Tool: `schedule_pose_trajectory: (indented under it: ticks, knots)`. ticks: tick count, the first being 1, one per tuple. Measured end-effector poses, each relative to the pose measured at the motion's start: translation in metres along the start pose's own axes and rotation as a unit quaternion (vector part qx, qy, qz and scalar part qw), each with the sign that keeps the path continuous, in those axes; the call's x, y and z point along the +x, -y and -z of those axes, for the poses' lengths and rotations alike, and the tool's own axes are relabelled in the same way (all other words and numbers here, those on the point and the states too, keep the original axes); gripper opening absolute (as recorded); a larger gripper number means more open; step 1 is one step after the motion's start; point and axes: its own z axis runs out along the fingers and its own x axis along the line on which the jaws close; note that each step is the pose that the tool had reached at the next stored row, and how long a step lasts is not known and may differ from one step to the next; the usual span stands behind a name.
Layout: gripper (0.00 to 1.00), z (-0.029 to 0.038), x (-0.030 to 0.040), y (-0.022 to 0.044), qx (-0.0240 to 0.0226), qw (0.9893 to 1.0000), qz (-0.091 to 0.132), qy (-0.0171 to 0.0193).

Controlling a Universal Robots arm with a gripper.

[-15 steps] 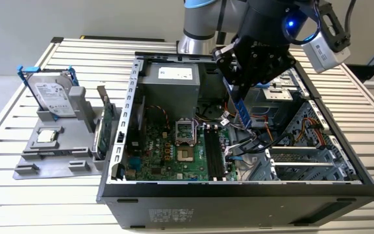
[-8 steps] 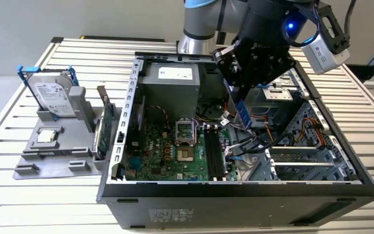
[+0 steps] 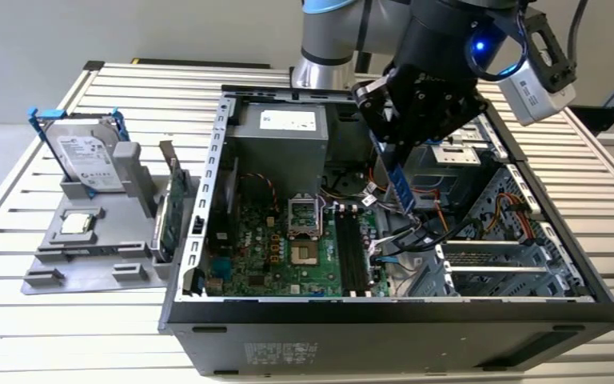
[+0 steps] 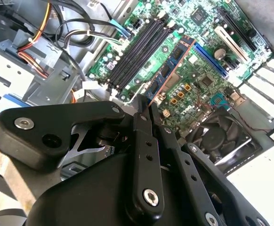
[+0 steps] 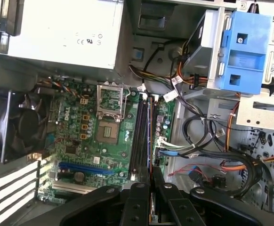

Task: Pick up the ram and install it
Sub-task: 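Insert the ram into the slot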

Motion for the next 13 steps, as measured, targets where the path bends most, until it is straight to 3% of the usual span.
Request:
schedule_pose_trajectory:
  ticks: [3, 8, 13]
  knots:
    - [0.00, -0.0010, -0.0005, 0.0001, -0.0006, 1.0000, -0.001, 0.0012]
    - [0.00, -0.0031, -0.0007, 0.0002, -0.0018, 1.0000, -0.001, 0.0063]
    - [0.00, -0.0035, -0.0007, 0.0002, -0.0019, 1.0000, -0.001, 0.0065]
